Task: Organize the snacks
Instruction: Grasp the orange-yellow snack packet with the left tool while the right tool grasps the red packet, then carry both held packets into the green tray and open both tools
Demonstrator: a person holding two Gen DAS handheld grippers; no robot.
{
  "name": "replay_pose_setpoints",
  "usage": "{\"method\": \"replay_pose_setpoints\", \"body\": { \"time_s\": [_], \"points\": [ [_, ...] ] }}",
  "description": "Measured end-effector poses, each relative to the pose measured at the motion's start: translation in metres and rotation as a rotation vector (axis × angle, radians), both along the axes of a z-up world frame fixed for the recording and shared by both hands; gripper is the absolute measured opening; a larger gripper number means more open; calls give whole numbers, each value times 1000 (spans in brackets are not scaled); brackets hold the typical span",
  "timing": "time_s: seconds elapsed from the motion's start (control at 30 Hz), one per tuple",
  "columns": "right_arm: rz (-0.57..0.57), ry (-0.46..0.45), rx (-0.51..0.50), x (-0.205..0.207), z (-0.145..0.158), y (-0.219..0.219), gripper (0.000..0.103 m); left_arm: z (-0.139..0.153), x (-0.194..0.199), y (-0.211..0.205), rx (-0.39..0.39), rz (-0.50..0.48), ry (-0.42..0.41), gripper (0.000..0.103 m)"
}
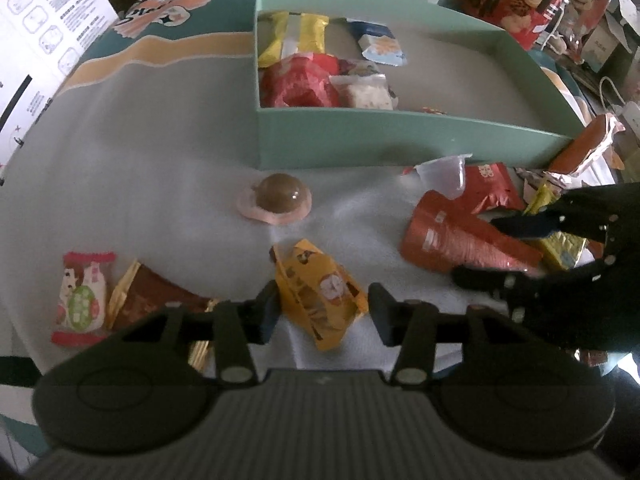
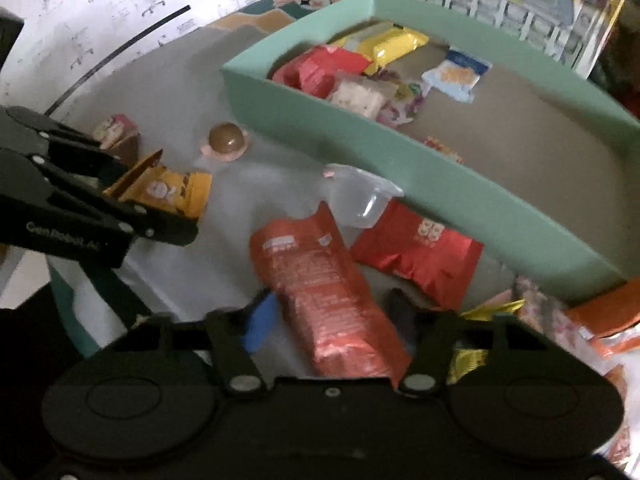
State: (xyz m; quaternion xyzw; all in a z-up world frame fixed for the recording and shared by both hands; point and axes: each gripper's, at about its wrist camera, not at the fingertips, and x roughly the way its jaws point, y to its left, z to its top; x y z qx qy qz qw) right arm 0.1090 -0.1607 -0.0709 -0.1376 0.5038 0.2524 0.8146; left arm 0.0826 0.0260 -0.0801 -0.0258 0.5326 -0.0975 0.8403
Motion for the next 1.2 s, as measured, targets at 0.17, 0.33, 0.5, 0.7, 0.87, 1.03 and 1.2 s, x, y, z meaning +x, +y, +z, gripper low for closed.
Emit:
{"method": "replay_pose_setpoints", "body": {
  "time_s": [0.17, 0.33, 0.5, 0.7, 0.87, 1.03, 1.2],
  "points": [
    [-161, 78, 128, 1, 6, -6, 31, 3, -2, -6, 19, -5, -10, 34],
    [-249, 120, 264, -3, 20, -18, 31, 11, -6, -4, 32, 24, -22, 35],
    [-275, 77, 284, -8, 34, -27, 31, 26, -12, 0, 5, 27, -45, 35],
    [-301, 29, 350, -9, 57, -41, 31, 55, -10, -4, -3, 11, -97, 35],
    [-368, -25, 384, 18, 76, -58, 31, 80, 19, -11, 16, -9, -155, 35],
    [-479, -30, 395, 63, 77, -78, 31, 91, 78, -25, 37, -37, -186, 35],
    [-605, 8, 408, 122, 59, -91, 32, 84, 147, -43, 87, -56, -188, 35]
  ]
}}
